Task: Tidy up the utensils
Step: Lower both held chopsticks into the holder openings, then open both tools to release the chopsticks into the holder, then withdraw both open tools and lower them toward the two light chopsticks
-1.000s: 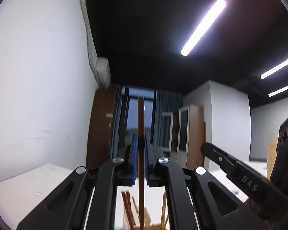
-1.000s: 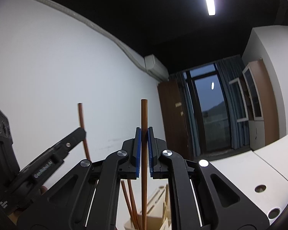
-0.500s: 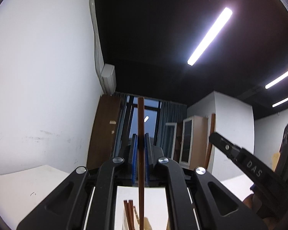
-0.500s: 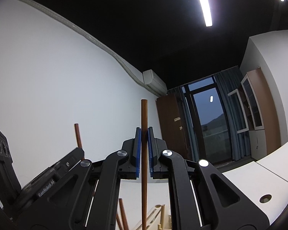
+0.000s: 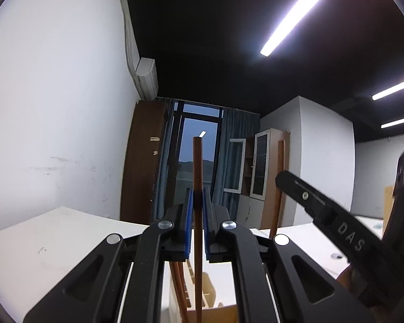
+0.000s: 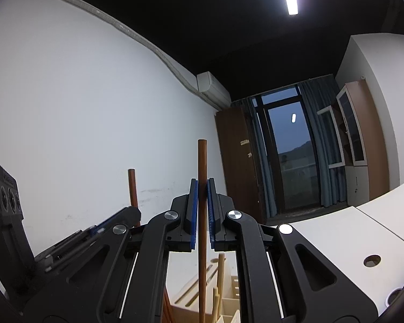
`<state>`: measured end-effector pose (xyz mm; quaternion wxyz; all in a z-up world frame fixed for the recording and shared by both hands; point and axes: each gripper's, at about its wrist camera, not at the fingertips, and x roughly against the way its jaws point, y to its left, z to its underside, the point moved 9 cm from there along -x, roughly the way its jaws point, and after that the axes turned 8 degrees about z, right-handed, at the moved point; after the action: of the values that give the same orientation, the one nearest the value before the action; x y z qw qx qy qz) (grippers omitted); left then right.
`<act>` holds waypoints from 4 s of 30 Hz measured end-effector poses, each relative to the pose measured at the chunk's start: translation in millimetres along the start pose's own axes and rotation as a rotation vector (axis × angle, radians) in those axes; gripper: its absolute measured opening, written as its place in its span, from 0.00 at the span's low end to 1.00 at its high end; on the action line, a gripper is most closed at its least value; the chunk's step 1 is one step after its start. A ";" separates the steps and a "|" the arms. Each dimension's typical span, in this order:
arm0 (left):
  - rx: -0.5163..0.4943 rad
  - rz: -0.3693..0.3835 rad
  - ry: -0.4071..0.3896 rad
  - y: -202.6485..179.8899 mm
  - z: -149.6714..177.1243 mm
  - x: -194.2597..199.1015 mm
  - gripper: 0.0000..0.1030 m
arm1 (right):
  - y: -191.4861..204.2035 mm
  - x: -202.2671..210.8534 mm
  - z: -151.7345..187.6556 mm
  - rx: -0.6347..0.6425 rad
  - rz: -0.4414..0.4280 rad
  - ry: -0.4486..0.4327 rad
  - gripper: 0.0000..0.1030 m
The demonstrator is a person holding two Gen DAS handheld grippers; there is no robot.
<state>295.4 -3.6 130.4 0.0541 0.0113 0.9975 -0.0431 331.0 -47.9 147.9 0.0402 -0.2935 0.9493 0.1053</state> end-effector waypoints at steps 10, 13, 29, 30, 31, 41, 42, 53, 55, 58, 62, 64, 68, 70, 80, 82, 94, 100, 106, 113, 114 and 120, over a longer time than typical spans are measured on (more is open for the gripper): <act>-0.006 -0.004 0.039 8.0 10.7 -3.2 0.06 | -1.4 2.7 4.6 0.018 0.001 0.052 0.06; -0.012 -0.007 0.056 8.4 11.9 -4.7 0.06 | -0.9 6.6 5.8 0.029 0.002 0.058 0.06; 0.017 0.029 0.108 17.1 21.4 -4.9 0.06 | 6.3 17.4 23.0 0.067 0.003 0.130 0.06; 0.015 0.027 0.109 17.5 22.2 -4.6 0.06 | 8.1 19.8 23.4 0.069 0.004 0.132 0.06; 0.012 0.030 0.113 17.4 23.1 -4.5 0.06 | 7.8 19.9 23.7 0.071 0.003 0.137 0.06; 0.024 0.050 0.145 19.0 33.8 -2.8 0.06 | 3.5 16.8 36.3 0.070 0.002 0.197 0.06; 0.023 0.051 0.149 18.9 34.9 -2.3 0.06 | 3.2 16.7 36.4 0.068 0.003 0.201 0.07; 0.031 0.033 0.142 23.6 28.9 12.6 0.16 | -14.1 24.1 33.9 0.046 0.043 0.217 0.11; 0.034 0.033 0.147 24.5 28.9 14.2 0.18 | -15.6 26.6 34.1 0.047 0.047 0.219 0.12; 0.027 0.029 0.159 23.7 27.9 17.1 0.21 | -15.1 31.8 32.6 0.059 0.055 0.216 0.22; 0.023 0.026 0.176 22.7 25.8 24.3 0.24 | -13.3 39.4 29.0 0.064 0.062 0.217 0.24; 0.020 0.026 0.183 22.5 24.6 27.4 0.25 | -13.3 42.7 29.0 0.070 0.071 0.224 0.24; 0.008 0.009 0.200 23.1 23.3 41.0 0.25 | -12.1 52.0 28.4 0.085 0.085 0.246 0.28; 0.004 0.002 0.214 24.8 24.1 46.8 0.25 | -12.1 57.8 30.2 0.090 0.090 0.265 0.31; 0.048 -0.024 0.352 40.6 54.1 65.4 0.35 | -17.4 77.7 59.7 0.096 0.139 0.408 0.40; 0.052 -0.020 0.376 40.6 60.8 67.3 0.41 | -19.3 81.4 67.6 0.087 0.154 0.439 0.40; 0.031 -0.004 0.492 31.9 99.3 89.0 0.48 | -21.8 93.6 141.0 0.069 0.187 0.673 0.46; 0.050 -0.016 0.541 39.1 111.2 94.3 0.48 | -22.0 93.7 177.4 0.080 0.206 0.792 0.46; 0.053 -0.038 0.596 42.2 121.6 93.3 0.48 | -21.8 92.6 201.1 0.067 0.220 0.866 0.46; 0.029 -0.065 0.610 43.1 124.3 93.6 0.50 | -18.9 88.6 232.8 0.065 0.230 0.969 0.46; 0.028 -0.072 0.612 44.9 125.0 93.2 0.50 | -18.5 88.2 235.5 0.066 0.233 0.977 0.46; 0.051 -0.092 0.635 52.8 130.8 91.1 0.50 | -18.6 84.3 258.3 0.089 0.260 1.040 0.46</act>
<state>220.3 39.2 -13.6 -0.2620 -0.0194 0.9627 -0.0647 275.7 -51.5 -118.7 -0.4363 -0.1847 0.8760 -0.0904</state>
